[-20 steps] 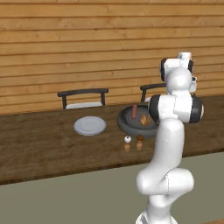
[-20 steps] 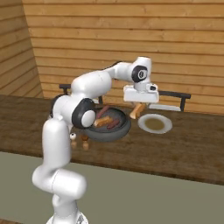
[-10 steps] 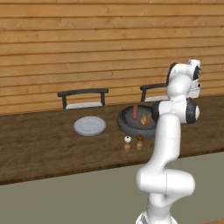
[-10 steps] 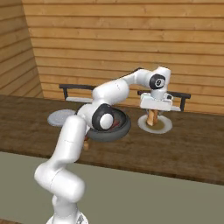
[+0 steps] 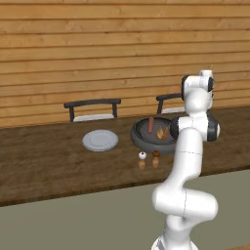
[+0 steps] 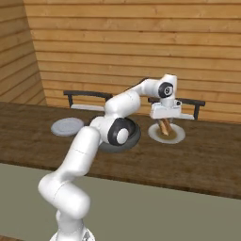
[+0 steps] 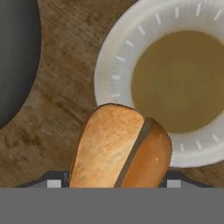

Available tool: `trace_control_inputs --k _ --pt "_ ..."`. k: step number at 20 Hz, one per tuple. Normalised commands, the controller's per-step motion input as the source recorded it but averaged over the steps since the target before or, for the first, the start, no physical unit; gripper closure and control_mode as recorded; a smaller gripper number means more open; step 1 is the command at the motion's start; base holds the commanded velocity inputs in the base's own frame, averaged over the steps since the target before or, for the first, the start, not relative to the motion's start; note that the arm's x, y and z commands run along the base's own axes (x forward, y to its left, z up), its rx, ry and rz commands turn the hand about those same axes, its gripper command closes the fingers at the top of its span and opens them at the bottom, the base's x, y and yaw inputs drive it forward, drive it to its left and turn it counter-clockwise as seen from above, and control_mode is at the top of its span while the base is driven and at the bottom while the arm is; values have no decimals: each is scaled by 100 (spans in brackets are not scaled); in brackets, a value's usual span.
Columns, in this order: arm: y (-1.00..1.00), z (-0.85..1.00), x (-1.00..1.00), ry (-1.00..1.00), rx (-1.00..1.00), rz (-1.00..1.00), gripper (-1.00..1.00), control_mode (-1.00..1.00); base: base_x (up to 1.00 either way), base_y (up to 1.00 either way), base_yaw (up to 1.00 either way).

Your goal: Place one bun and one sausage from the bowl on each plate.

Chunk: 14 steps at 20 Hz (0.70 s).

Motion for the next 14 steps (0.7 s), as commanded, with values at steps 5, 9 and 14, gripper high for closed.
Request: trace_control_inputs --k 5,9,14 --pt "-25 -16 29 -27 0 11 100 -100 0 0 0" --pt "-34 -9 50 -11 0 11 100 -100 0 0 0" --pt "-7 -18 26 -9 0 17 100 -100 0 0 0"
